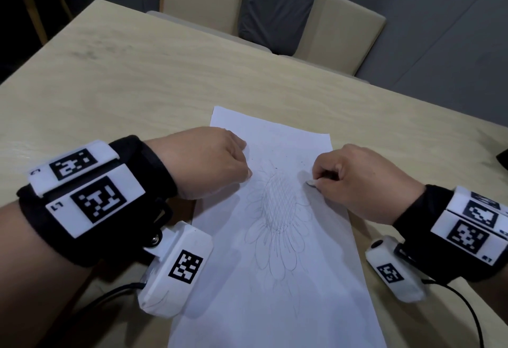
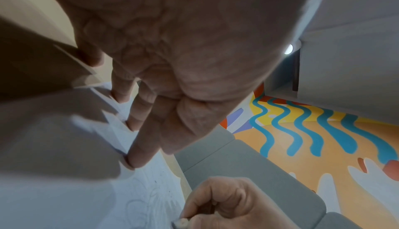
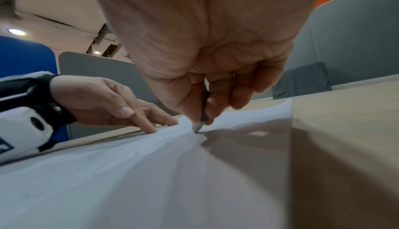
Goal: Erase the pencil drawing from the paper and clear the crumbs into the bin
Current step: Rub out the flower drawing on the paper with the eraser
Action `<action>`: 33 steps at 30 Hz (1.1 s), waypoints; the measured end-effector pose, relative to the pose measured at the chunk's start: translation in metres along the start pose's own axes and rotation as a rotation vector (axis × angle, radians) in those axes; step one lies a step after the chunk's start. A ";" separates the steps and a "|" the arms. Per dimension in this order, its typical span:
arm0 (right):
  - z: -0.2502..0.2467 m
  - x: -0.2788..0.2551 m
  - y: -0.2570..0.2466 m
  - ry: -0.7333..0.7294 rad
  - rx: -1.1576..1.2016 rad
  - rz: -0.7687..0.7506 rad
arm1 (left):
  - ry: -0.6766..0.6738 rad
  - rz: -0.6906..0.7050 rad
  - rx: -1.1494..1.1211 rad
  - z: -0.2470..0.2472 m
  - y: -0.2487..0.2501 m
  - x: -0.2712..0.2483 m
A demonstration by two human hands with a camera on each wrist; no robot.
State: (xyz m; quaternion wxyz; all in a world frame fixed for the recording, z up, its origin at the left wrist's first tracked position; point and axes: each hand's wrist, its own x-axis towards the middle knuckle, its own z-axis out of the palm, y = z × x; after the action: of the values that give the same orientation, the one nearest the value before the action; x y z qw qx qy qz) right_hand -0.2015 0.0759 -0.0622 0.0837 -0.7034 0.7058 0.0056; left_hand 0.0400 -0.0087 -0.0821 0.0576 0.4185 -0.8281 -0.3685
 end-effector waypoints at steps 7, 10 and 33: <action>-0.002 -0.004 0.002 -0.025 0.006 0.007 | 0.006 0.008 -0.011 0.001 -0.002 0.002; -0.001 -0.003 -0.001 -0.008 0.007 -0.014 | 0.004 0.009 -0.014 0.002 -0.002 0.003; 0.000 -0.014 -0.002 -0.022 0.005 0.005 | -0.004 0.019 -0.017 0.002 -0.003 0.004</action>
State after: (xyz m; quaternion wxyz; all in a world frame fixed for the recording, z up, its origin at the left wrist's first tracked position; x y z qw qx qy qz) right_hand -0.2000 0.0900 -0.0605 0.0932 -0.7011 0.7068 0.0118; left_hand 0.0389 -0.0117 -0.0863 0.0630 0.4093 -0.8291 -0.3756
